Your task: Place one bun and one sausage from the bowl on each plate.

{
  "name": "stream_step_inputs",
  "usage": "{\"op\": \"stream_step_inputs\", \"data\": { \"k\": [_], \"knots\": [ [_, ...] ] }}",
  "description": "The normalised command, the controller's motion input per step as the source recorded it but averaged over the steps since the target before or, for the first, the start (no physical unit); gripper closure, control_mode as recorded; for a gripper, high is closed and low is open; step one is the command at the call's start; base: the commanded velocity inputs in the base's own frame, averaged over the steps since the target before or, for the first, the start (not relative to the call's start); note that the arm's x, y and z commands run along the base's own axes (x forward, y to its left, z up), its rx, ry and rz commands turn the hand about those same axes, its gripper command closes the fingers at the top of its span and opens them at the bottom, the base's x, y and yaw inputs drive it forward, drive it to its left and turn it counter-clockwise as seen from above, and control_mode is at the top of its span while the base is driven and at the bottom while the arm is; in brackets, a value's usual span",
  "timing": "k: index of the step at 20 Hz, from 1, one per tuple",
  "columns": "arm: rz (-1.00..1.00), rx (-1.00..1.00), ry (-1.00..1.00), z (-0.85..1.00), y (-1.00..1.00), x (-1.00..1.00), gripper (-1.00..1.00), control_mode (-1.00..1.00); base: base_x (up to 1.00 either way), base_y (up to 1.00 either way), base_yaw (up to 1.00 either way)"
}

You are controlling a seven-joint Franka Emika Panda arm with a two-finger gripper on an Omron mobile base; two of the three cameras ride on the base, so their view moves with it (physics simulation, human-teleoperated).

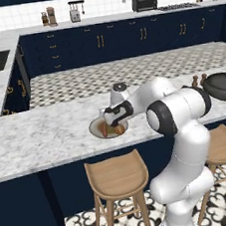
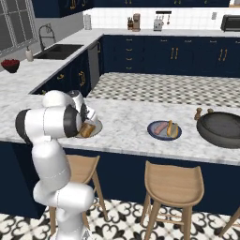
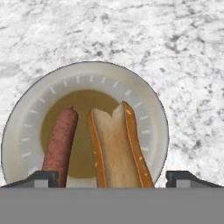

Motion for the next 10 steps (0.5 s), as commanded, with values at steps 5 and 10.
{"op": "stream_step_inputs", "data": {
  "k": [5,10],
  "knots": [
    [0.00,0.07,-0.08,0.99,-0.25,-0.90,-1.00,-1.00,0.00,0.00,0.00],
    [-0.08,0.08,0.02,0.50,-0.89,-0.98,-1.00,-1.00,0.00,0.00,0.00]
  ]
}}
